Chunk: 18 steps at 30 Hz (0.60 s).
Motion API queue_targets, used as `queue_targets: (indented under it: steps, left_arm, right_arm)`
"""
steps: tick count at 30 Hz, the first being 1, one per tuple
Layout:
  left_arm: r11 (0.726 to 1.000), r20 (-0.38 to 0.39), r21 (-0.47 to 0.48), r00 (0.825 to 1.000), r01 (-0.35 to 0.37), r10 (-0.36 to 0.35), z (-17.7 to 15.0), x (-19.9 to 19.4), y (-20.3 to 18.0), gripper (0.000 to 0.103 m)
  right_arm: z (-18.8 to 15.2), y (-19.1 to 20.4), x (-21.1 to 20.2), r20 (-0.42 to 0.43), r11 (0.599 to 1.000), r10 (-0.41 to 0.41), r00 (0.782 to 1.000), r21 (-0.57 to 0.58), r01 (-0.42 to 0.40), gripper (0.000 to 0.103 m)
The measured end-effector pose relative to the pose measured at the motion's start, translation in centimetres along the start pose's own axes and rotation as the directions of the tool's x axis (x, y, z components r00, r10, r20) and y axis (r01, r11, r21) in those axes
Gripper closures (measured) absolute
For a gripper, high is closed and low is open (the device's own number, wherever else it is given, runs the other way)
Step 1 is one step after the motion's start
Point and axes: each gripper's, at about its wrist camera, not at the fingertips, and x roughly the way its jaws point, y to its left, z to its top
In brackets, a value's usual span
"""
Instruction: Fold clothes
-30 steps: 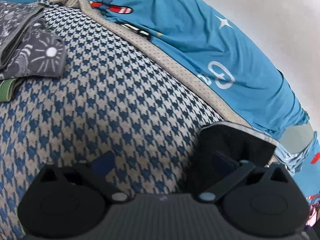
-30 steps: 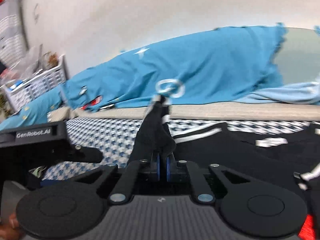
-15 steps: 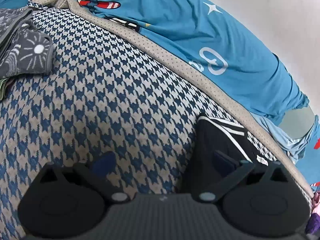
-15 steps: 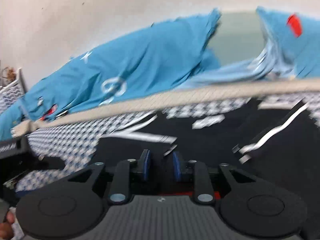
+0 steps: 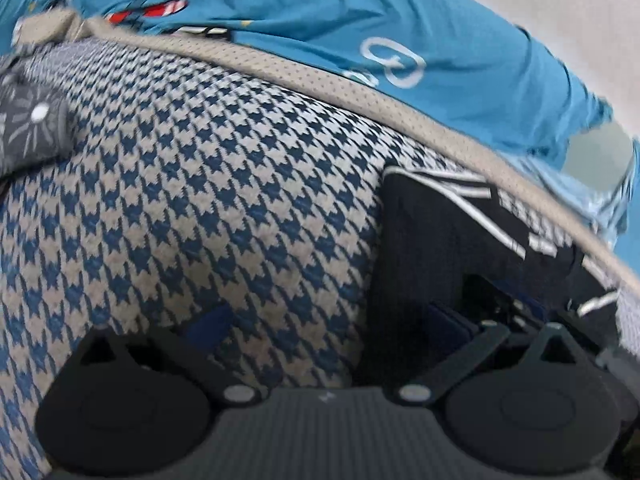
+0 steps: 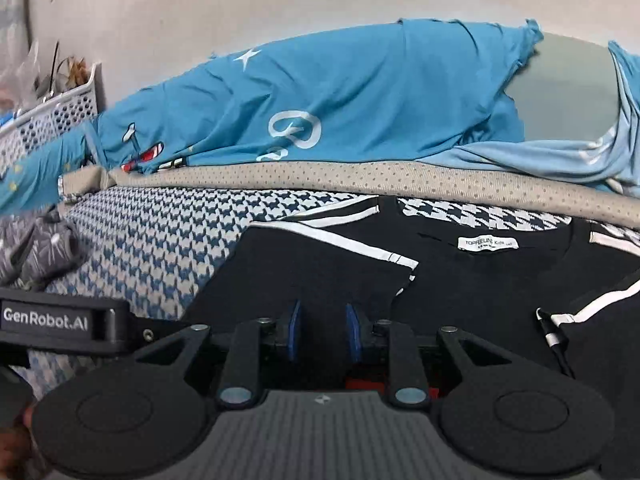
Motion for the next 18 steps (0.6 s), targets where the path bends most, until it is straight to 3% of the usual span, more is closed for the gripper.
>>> queue_targets:
  steps: [12, 18]
  left_arm:
    - [0.985, 0.008, 0.14, 0.995, -0.103, 0.103, -0.9, -0.1, 0.0, 0.0]
    - [0.981, 0.006, 0.154, 0.993, -0.115, 0.115, -1.2, -0.2, 0.4, 0.0]
  right_arm:
    - [-0.2, 0.9, -0.3, -0.01, 1.0, -0.019, 1.0, -0.021, 0.019, 0.072]
    - [0.0, 1.1, -1.3, -0.03, 1.0, -0.023, 0.999, 0.008, 0.024, 0.067]
